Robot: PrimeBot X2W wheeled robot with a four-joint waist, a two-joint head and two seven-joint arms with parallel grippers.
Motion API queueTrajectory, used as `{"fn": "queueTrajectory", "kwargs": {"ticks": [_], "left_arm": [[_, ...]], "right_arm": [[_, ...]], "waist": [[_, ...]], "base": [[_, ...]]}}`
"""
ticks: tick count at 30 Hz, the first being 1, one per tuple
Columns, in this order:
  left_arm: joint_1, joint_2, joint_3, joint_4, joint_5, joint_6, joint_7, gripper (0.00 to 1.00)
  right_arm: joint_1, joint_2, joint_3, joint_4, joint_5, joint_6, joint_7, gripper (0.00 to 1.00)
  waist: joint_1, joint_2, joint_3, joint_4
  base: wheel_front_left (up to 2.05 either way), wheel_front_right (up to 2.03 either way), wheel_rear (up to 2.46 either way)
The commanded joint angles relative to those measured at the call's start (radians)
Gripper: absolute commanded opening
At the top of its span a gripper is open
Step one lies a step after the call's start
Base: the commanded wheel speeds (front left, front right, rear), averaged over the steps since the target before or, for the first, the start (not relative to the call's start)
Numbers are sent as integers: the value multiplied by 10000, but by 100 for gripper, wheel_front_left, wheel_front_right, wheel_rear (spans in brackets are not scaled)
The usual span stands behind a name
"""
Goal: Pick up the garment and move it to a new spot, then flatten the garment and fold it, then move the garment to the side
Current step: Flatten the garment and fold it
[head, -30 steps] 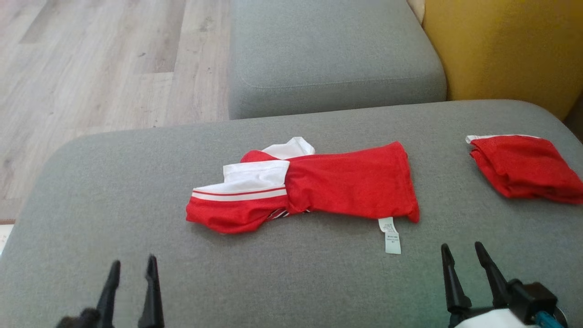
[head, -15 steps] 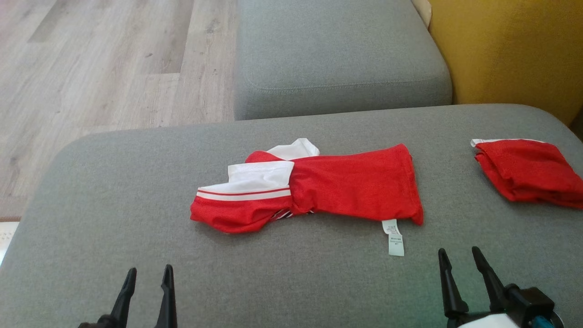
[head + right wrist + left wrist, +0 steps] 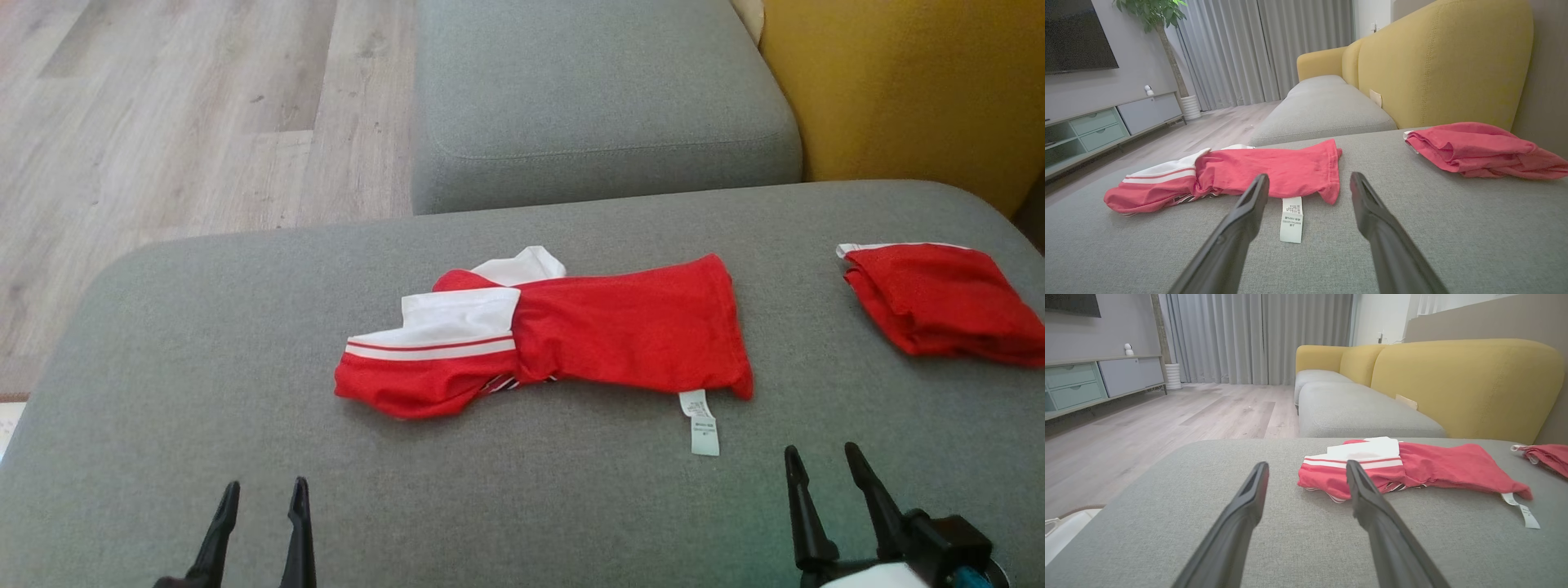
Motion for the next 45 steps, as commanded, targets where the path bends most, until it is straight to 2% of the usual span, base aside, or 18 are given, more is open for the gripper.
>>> {"fn": "queueTrajectory", "kwargs": {"ticks": [1, 11, 18, 24, 35, 41, 45], "left_arm": [[-574, -73, 303, -341, 195, 110, -61, 100], [-535, -74, 231, -292, 485, 386, -61, 100], [-576, -74, 251, -193, 522, 335, -61, 100], [-1133, -74, 233, 349, 512, 38, -61, 100], [-4680, -69, -276, 2047, 850, -735, -61, 100], [-7133, -18, -518, 3777, 967, -992, -61, 100], [-8618, -8, -701, 5718, 1063, -1072, 3, 100]], "right_arm": [[-353, -36, 239, -304, -53, -9, -65, 100], [-355, -27, 308, -315, -46, -9, -65, 100], [-387, -25, 358, -318, -19, -9, -65, 100], [-485, -45, 451, -359, -68, -9, -65, 100], [-1119, -373, 707, -610, -207, -9, -65, 100], [-1753, -550, 903, -717, -181, -9, -65, 100], [-1998, -635, 876, -852, -189, -9, -65, 100]], "waist": [[1, 0, 5, -6], [1, 0, 47, 40], [1, 0, 122, 20], [1, 0, 532, 23], [1, 0, 2397, -126], [1, 0, 3363, -385], [1, 0, 3965, -438]], "base": [[0, 0, 0], [0, 0, 0], [0, 0, 0], [0, 0, 0], [0, 0, 0], [0, 0, 0], [0, 0, 0]]}}
